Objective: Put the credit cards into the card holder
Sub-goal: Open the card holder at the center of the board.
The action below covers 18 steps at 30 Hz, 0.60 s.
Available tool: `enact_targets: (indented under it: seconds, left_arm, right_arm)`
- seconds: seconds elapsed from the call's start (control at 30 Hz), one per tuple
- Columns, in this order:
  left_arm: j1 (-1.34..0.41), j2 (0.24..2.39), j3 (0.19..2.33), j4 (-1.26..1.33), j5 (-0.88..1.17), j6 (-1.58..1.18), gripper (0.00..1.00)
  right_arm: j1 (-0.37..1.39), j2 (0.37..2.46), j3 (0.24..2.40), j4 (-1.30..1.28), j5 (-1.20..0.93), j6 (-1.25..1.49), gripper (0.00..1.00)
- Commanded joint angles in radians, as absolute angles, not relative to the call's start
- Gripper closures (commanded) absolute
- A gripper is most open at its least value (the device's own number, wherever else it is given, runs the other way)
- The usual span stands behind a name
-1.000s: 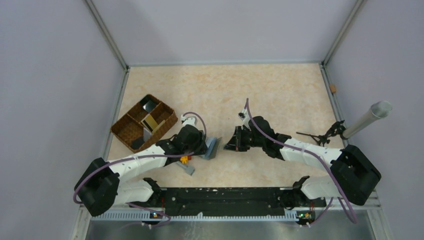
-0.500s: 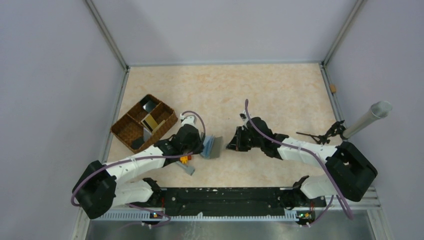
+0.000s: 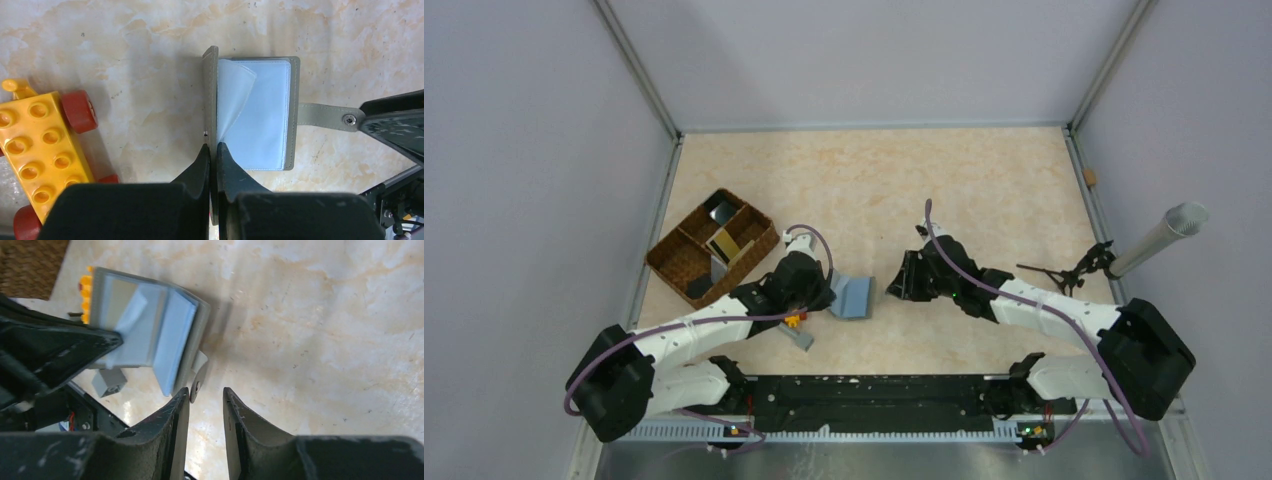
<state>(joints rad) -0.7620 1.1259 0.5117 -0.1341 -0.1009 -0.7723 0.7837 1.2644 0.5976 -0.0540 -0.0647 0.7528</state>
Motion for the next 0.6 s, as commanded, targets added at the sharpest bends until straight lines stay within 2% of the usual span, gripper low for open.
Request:
enact_targets:
  seconds: [0.0, 0.13, 0.3, 0.57]
  left_arm:
    - [-0.765, 1.097, 0.491, -0.096, -0.086, -0.809, 1.00]
    - [-0.765, 1.090, 0.474, -0.079, -0.080, -0.833, 1.00]
    - [-0.766, 1.094, 0.466, -0.074, -0.078, -0.844, 1.00]
    - [-0.764, 1.098, 0.466, -0.073, -0.077, -0.852, 1.00]
  right_arm:
    - [0.810, 1.171, 0.665, -0.009, -0.068, 0.704, 0.69]
    - [0.835, 1.168, 0.668, 0.101, -0.171, 0.690, 0.69]
    - [0.846, 1.276, 0.672, 0.243, -0.293, 0.723, 0.72]
    - [0.857, 1.397, 0.688, 0.327, -0.343, 0.733, 0.73]
